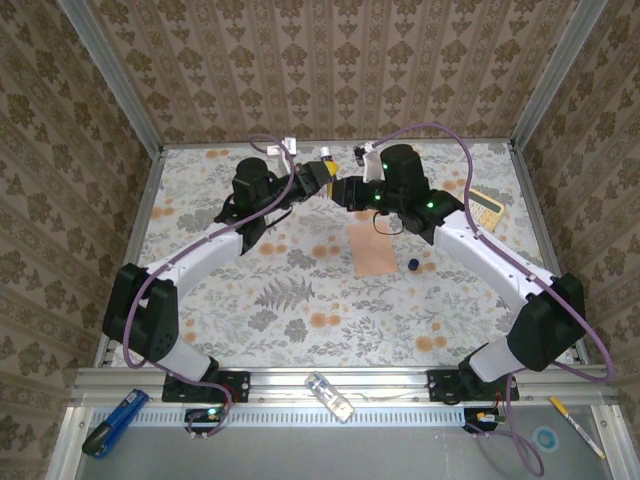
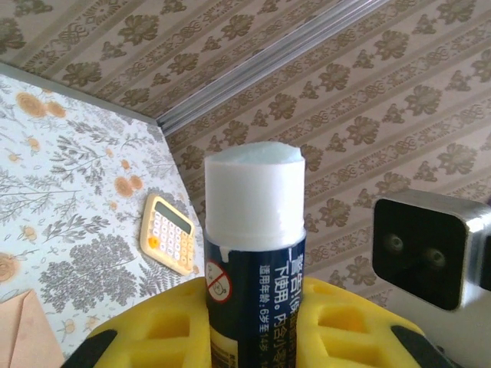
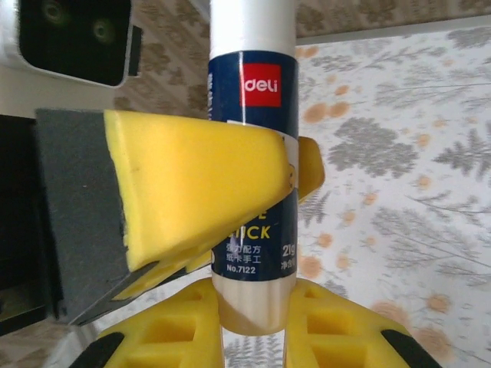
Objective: Place the letter into the envelope and seal it
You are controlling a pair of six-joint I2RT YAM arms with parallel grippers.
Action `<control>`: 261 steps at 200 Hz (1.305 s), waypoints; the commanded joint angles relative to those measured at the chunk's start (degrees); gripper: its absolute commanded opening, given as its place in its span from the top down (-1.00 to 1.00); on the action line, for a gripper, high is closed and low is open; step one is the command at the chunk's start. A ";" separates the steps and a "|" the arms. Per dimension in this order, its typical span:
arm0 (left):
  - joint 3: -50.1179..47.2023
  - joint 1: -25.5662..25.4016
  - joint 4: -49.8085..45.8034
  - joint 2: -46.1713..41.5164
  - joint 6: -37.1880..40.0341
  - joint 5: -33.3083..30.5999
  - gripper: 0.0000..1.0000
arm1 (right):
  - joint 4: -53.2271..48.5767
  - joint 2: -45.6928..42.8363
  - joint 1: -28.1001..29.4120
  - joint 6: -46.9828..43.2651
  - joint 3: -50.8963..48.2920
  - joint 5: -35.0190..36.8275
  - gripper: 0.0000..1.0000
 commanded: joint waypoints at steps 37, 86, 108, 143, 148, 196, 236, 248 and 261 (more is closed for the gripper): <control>3.20 -4.20 2.34 -0.08 0.00 3.76 1.00 | -3.87 1.65 6.56 -4.94 1.50 16.56 0.62; 3.32 -4.24 2.39 0.05 -0.05 3.93 1.00 | -0.95 0.92 7.45 -3.78 -0.04 15.66 0.48; 3.32 -4.11 2.32 -0.04 0.16 4.28 1.00 | 0.79 -1.01 5.17 -1.55 -1.67 10.09 0.31; 3.01 -3.20 1.99 -0.77 0.69 5.05 1.00 | 4.54 -3.37 -7.45 7.38 -5.21 -16.72 -0.10; 3.01 -3.04 1.87 -0.91 0.78 5.08 1.00 | 6.59 -3.71 -9.60 9.49 -6.44 -21.39 -0.12; 3.05 -1.92 2.45 -1.04 0.99 6.96 1.00 | 35.20 -7.16 -21.77 27.41 -17.90 -46.74 -0.33; 3.48 -1.70 7.09 0.33 -2.17 8.56 1.00 | 43.03 -5.88 -21.41 29.29 -21.10 -46.91 -0.36; 3.43 -1.70 8.43 0.77 -3.04 8.76 1.00 | 49.98 -3.27 -20.97 32.91 -21.89 -47.21 -0.34; 3.21 -1.70 9.71 0.89 -3.76 8.77 1.00 | 54.63 -1.22 -20.08 35.44 -21.56 -47.29 -0.30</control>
